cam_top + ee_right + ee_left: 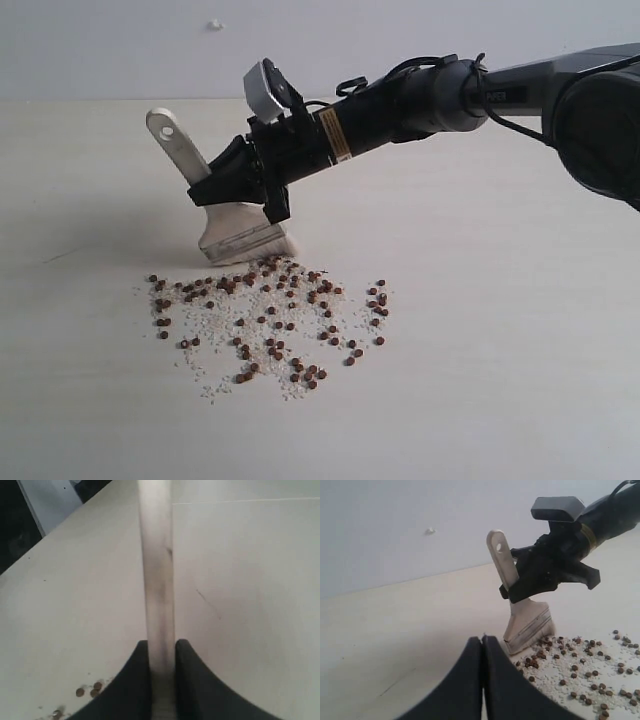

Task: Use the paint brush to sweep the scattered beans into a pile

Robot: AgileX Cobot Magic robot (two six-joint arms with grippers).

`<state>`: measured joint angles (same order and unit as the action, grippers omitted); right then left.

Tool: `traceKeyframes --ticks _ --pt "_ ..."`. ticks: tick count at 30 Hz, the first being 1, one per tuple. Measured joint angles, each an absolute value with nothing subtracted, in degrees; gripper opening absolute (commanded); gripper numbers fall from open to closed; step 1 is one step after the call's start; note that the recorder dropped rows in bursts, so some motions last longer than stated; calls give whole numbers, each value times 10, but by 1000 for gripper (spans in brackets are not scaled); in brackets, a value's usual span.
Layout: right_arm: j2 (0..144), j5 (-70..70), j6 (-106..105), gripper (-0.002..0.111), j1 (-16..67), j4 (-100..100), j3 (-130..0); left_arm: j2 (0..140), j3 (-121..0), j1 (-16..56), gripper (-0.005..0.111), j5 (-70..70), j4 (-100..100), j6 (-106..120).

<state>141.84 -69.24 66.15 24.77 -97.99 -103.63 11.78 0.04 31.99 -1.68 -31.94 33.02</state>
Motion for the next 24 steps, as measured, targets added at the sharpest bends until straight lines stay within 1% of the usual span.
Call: traceKeyframes --ticks 5,14,19,24 --pt "1418 -699 695 0 248 -980 -1032 118 0 320 0 -17 -319 330" --pt "1394 -698 693 0 248 -989 -1029 118 0 320 0 -17 -319 330" --pt "1367 -698 608 0 248 -981 -1029 118 0 320 0 -17 -319 330" --pt "1362 -697 427 0 266 -971 -1029 118 0 320 0 -17 -319 330"
